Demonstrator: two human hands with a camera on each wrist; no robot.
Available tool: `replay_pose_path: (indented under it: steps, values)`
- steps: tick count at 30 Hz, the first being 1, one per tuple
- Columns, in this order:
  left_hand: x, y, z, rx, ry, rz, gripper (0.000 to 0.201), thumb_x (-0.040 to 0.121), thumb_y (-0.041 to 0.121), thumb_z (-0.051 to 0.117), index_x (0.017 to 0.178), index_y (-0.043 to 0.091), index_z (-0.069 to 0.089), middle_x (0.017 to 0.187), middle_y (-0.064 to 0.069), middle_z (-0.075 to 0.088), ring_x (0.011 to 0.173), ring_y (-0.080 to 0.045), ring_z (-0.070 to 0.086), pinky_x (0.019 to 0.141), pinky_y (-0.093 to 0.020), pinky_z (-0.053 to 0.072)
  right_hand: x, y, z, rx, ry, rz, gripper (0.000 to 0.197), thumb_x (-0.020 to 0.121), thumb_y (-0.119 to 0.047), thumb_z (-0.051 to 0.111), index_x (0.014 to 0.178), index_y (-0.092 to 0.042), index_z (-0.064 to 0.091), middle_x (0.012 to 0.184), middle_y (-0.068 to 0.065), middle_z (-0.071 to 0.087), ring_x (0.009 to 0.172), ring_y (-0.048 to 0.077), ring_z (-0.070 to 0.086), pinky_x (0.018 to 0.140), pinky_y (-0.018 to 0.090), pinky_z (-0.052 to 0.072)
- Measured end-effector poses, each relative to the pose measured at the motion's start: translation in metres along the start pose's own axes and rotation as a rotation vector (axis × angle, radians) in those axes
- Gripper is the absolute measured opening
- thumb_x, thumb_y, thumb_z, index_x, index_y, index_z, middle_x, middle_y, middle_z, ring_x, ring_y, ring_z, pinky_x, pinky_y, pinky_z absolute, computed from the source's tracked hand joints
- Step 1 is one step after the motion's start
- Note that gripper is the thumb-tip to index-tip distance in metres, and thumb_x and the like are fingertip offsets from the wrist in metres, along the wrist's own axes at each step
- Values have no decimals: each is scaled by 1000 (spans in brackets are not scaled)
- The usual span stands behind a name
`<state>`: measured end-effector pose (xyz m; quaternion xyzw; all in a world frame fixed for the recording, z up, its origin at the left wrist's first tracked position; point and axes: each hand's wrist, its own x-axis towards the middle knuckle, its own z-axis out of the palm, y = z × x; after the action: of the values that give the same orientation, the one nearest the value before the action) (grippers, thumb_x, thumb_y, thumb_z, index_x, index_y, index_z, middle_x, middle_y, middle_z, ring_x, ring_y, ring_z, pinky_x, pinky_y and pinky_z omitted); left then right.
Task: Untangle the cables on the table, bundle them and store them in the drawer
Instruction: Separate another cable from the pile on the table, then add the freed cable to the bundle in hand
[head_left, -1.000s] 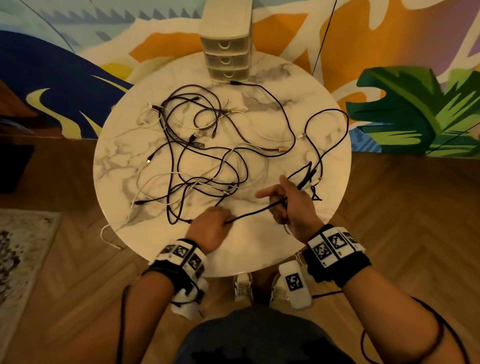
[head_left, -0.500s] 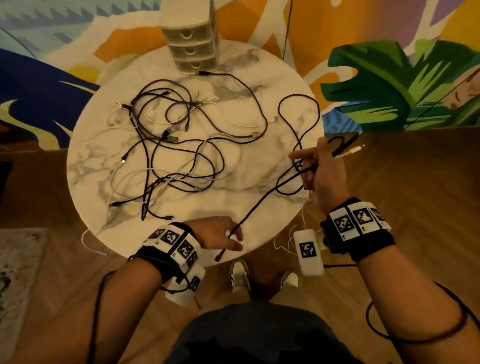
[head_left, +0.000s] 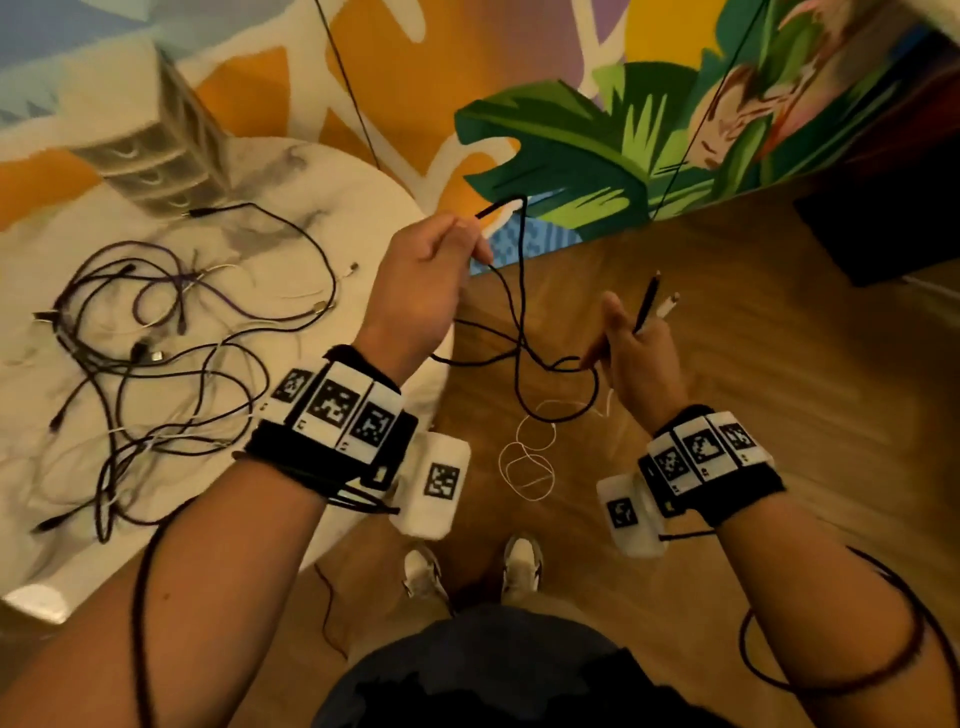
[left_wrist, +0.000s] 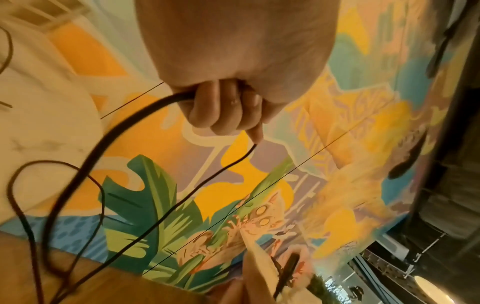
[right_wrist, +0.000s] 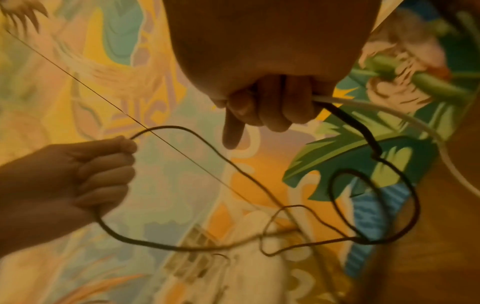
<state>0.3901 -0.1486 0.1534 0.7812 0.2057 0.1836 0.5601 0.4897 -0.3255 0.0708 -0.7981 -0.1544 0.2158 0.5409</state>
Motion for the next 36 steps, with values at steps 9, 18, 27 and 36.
replay_pose_path:
  steps: [9,18,27,36]
  values:
    - [20,30,26,-68,-12,127,33,100,22,36,77,12,57,45,11,33,42,-6,27,43,-19,23,-6,79,-69,-326,96,242,69,98,-52,27,59,-7,63,59,3,58,55,17,55,56,28,38]
    - [-41,-130,47,380,-168,-326,25,98,26,39,85,18,59,62,-6,60,57,-23,57,58,-40,49,-5,93,-101,-382,202,298,73,94,-60,25,52,-12,59,55,3,58,54,23,57,62,32,43]
    - [-41,-119,114,668,-701,-226,51,91,34,53,138,20,38,141,-4,37,125,-24,44,103,-38,40,-15,53,-108,-215,179,112,68,97,-55,25,61,-11,63,54,2,55,45,5,51,54,25,39]
    - [3,32,145,-301,-684,-103,24,98,12,38,117,9,53,100,-5,60,83,-10,59,72,-21,50,-2,-47,-79,104,1,-136,54,101,-43,22,92,-14,67,88,6,69,76,24,65,64,27,54]
